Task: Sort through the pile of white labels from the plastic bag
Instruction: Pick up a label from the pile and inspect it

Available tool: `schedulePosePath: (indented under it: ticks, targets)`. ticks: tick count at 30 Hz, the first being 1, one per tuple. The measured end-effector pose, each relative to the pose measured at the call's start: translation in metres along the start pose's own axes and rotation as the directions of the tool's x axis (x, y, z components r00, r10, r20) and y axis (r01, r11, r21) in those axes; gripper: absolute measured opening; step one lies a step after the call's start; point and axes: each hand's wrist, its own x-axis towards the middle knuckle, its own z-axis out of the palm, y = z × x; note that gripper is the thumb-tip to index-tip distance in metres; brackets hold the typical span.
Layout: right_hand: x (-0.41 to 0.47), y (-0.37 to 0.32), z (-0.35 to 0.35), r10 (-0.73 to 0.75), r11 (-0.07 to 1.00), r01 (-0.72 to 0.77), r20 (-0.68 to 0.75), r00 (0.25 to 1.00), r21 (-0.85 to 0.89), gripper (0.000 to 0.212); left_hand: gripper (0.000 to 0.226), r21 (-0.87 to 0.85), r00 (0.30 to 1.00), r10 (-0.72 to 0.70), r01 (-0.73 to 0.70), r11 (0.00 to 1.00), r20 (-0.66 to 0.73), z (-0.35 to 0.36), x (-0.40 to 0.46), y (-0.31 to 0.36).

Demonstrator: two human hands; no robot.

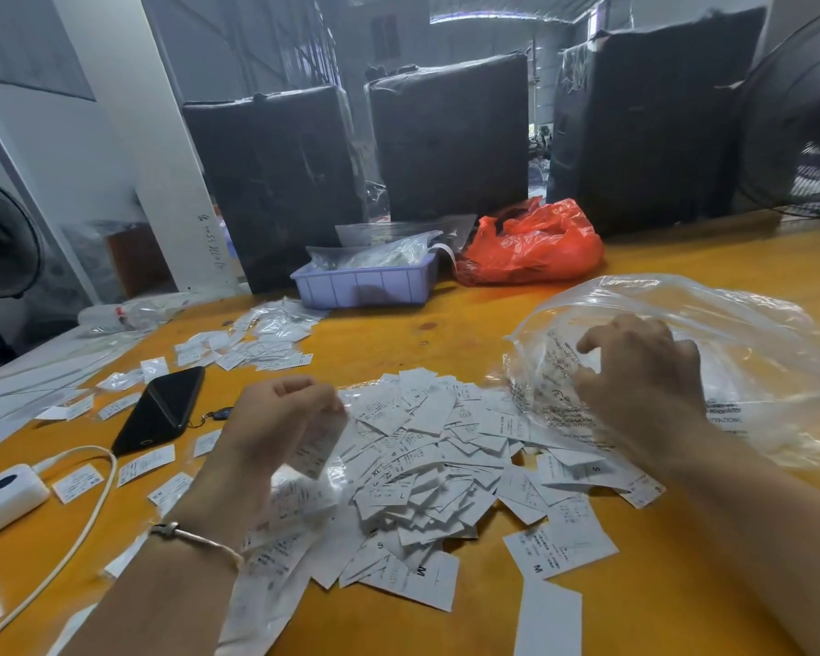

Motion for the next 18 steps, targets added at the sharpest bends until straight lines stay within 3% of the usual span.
schedulePosePath:
  ticks: [3, 6, 9, 13, 18]
  targets:
    - [0.003, 0.008, 0.003, 0.1, 0.979, -0.065, 0.175, 0.98, -0.193, 0.045, 0.022, 0.206, 0.992, -0.045, 0.069, 0.976, -0.12, -0.005, 0.005, -0.006]
    - [0.004, 0.012, 0.008, 0.141, 0.942, -0.05, 0.253, 0.957, -0.333, 0.036, 0.022, 0.477, 0.99, -0.063, 0.114, 0.871, -0.123, -0.009, 0.007, -0.012]
    - [0.005, 0.014, 0.009, 0.115, 0.925, -0.017, 0.236, 0.965, -0.381, 0.019, 0.02, 0.663, 0.992, -0.036, 0.107, 0.741, -0.12, -0.009, 0.004, -0.013]
    - [0.008, 0.017, 0.008, 0.093, 0.939, -0.018, 0.201, 0.975, -0.345, 0.014, 0.01, 0.77, 0.995, 0.019, 0.065, 0.634, -0.1, -0.004, 0.0, -0.012]
    - [0.012, 0.021, 0.013, 0.093, 0.958, -0.053, 0.13, 0.987, -0.281, 0.016, 0.03, 0.827, 0.988, 0.098, 0.047, 0.56, -0.122, 0.002, -0.002, -0.012]
